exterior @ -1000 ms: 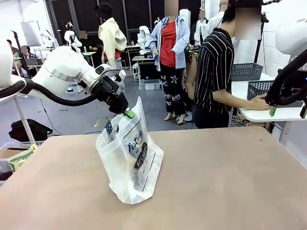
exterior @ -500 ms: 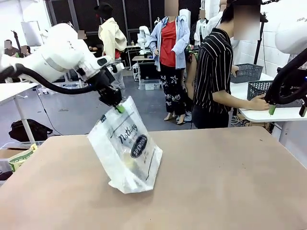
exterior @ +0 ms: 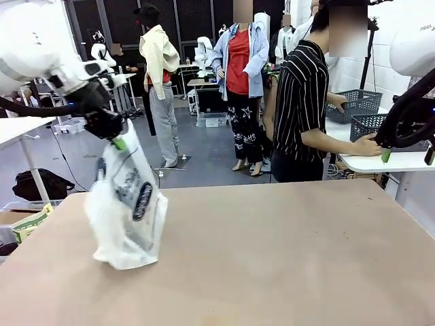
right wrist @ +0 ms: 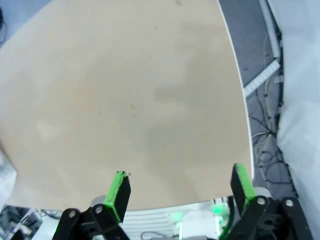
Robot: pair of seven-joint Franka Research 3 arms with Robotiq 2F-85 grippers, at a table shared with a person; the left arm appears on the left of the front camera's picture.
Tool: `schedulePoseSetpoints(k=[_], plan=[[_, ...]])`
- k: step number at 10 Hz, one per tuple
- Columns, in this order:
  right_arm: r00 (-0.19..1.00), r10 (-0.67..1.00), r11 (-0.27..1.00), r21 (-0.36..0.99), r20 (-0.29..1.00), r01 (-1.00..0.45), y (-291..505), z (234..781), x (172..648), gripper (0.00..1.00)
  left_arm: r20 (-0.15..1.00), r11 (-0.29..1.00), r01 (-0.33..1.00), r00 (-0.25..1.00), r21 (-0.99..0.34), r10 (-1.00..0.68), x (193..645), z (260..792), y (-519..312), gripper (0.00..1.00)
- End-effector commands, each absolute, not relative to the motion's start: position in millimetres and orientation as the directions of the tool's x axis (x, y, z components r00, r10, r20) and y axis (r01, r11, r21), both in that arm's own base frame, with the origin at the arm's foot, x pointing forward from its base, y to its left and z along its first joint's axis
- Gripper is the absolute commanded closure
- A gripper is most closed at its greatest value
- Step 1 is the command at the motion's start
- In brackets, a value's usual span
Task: Transfer purchased items from the store into the shopping bag.
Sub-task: Move the Reusable shopping bag to the right side of the table.
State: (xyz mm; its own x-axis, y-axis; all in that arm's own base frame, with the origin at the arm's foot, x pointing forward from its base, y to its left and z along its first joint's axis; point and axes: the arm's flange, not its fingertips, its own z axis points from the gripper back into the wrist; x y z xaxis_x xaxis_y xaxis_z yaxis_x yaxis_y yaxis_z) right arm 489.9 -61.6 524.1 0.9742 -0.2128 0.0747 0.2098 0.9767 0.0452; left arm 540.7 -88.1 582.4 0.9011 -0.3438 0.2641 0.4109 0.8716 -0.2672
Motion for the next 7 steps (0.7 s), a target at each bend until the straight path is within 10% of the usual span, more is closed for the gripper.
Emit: schedulePoseSetpoints(k=[1,7], plan=[[0.974,-0.215,0.977,0.026,0.067,0.214,-61,526,490,0.00,0.242,0.924,0.277,0.946,-0.262,-0.215,522,597,-55,1.00],[0.974,-0.215,0.977,0.026,0.067,0.214,-61,526,490,0.00,0.169,0.960,0.156,0.979,-0.233,-0.118,513,603,56,1.00]])
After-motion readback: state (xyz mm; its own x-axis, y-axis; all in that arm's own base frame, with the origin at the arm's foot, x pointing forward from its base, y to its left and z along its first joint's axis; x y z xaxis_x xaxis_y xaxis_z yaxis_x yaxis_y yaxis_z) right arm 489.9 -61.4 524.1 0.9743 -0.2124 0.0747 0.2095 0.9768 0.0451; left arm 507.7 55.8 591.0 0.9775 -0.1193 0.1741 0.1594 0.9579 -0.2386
